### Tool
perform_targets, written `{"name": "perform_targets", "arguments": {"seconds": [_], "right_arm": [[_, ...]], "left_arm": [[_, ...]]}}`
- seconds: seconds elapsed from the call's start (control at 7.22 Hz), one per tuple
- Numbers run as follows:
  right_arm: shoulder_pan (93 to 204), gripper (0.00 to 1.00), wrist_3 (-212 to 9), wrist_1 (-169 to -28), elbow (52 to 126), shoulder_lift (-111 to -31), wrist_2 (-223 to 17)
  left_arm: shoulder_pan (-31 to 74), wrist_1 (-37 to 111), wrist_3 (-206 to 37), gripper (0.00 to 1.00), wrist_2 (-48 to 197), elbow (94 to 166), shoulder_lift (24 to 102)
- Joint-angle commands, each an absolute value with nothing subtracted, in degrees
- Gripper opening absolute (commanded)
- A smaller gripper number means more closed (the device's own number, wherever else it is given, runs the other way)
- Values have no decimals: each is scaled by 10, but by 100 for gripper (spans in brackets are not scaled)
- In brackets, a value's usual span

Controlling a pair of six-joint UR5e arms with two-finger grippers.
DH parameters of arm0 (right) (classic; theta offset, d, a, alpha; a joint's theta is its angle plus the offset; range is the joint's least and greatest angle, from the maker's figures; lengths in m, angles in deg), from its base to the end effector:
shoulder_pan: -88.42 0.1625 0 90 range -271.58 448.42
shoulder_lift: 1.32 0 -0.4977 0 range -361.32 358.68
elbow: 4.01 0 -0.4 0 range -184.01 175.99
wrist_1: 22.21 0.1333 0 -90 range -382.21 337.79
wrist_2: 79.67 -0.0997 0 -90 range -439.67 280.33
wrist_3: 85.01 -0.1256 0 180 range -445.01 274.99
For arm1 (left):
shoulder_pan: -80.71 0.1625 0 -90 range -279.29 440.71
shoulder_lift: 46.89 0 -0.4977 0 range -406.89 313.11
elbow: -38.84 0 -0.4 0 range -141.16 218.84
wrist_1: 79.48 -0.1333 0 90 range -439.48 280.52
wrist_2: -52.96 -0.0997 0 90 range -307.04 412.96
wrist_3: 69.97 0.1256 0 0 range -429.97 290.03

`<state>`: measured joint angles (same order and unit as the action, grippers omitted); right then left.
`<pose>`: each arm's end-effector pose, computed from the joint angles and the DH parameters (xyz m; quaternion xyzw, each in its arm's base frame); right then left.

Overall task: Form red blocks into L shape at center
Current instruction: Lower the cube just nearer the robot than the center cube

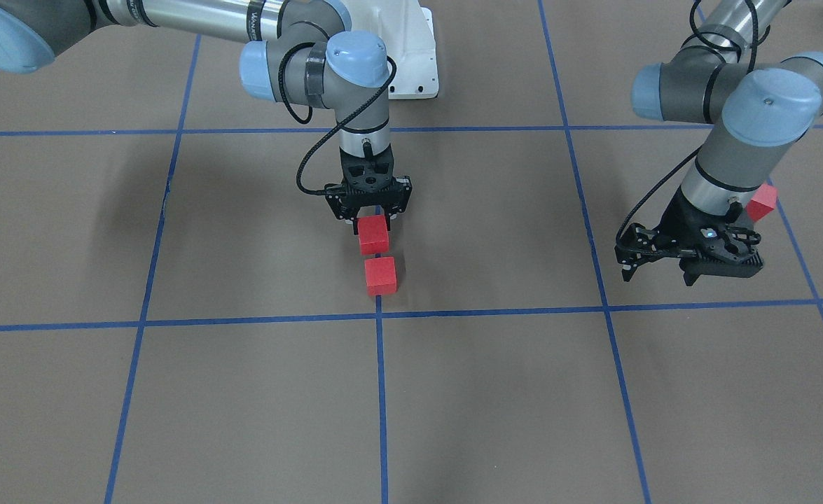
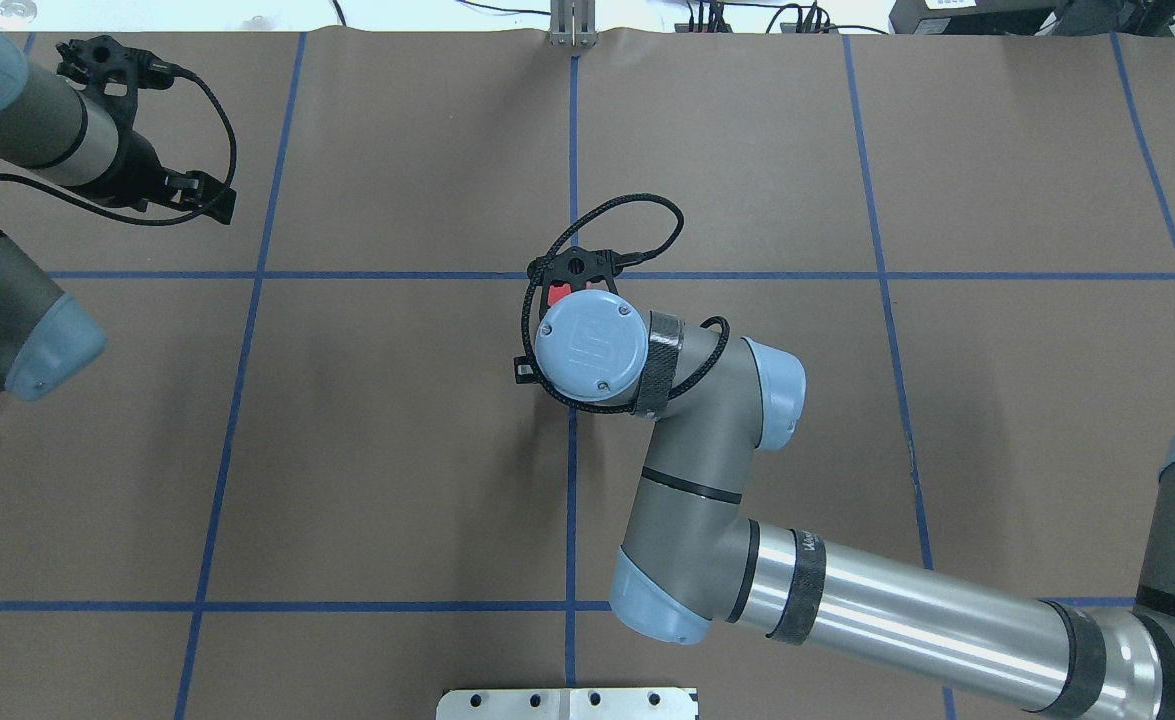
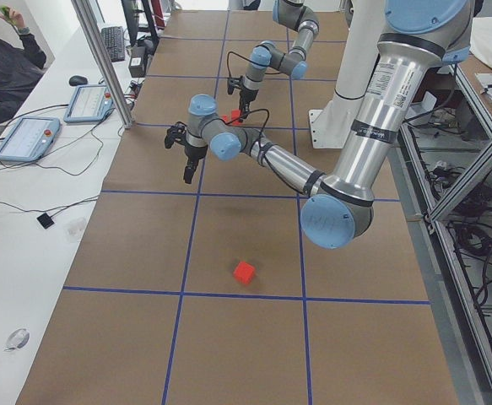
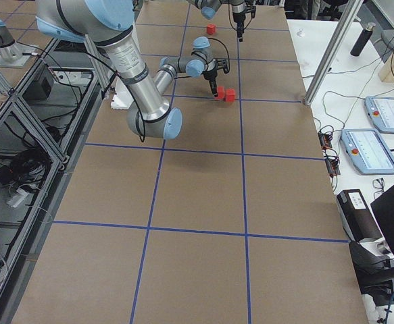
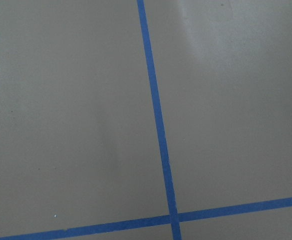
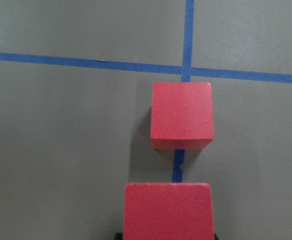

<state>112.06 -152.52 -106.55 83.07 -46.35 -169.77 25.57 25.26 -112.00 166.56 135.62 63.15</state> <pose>-0.6875 -0.4462 0.2575 0.1577 -0.3724 0.0088 0.9145 0.3197 -0.6042 0.4696 0.1531 0.3657 0.0152 0.9179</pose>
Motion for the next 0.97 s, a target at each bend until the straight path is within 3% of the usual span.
{"name": "perform_targets", "arguments": {"seconds": [0.0,0.83], "right_arm": [[1125,0,-1524,-1063,813,-455,-1698],[1129,0,-1528,-1054,792,-438,-1698]], "left_arm": [[256,252,-1120,100,1665,1356,632],[256,253,-1122,100,1665,1356,632]]}}
